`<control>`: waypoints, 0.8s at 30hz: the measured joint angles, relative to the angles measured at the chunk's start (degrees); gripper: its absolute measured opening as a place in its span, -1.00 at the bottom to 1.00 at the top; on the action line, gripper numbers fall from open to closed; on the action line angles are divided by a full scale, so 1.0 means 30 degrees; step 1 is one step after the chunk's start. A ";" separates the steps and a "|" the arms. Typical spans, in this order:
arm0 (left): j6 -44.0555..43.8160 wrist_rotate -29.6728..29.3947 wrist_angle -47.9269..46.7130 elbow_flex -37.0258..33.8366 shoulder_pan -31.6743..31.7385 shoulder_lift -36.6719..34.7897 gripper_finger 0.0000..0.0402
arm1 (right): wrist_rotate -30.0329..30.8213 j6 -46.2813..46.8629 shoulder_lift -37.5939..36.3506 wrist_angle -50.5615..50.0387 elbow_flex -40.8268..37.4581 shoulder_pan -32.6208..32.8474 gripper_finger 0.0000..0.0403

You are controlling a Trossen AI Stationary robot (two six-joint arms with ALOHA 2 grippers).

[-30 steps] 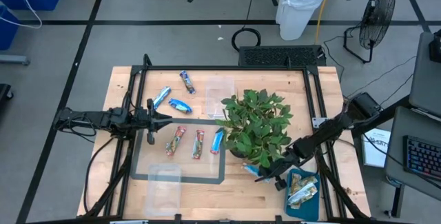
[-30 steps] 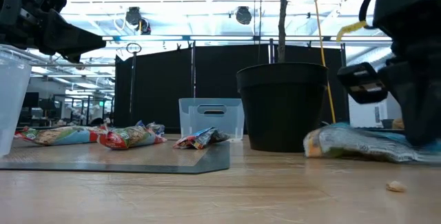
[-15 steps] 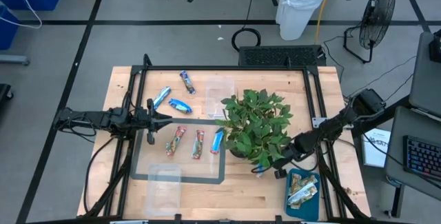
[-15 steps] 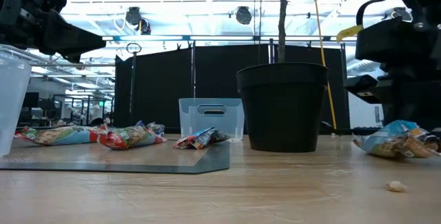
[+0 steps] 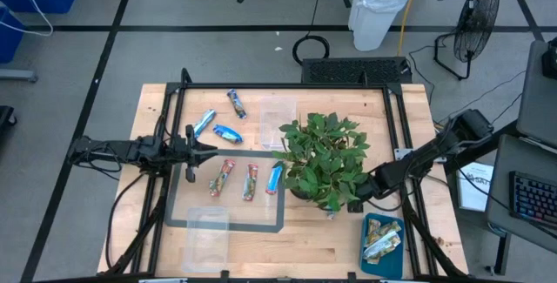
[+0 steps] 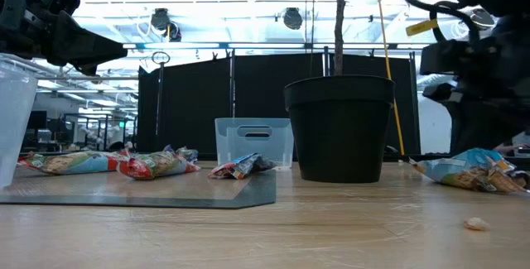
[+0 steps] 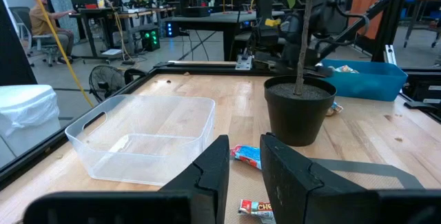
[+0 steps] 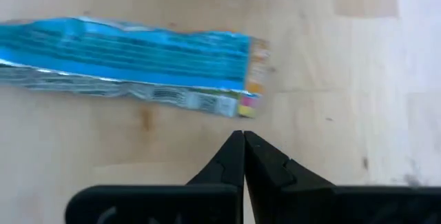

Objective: Pick and place Granola Bars by type
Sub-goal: Put the green granola bar into the blue bin

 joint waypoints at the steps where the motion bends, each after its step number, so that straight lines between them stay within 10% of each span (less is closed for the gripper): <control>1: 0.0004 0.0000 0.0000 0.0000 0.0004 0.0005 -0.56 | 0.0177 0.0207 -0.0133 -0.0147 0.0000 -0.0026 -1.00; 12: 0.0004 0.0000 0.0000 0.0000 0.0004 0.0003 -0.56 | -0.3921 -0.1550 -0.1790 0.5469 0.0000 0.0365 -1.00; 24: 0.0004 0.0000 0.0000 0.0007 0.0004 0.0007 -0.56 | -0.5817 -0.1245 0.1680 0.7533 -0.0044 0.0389 -1.00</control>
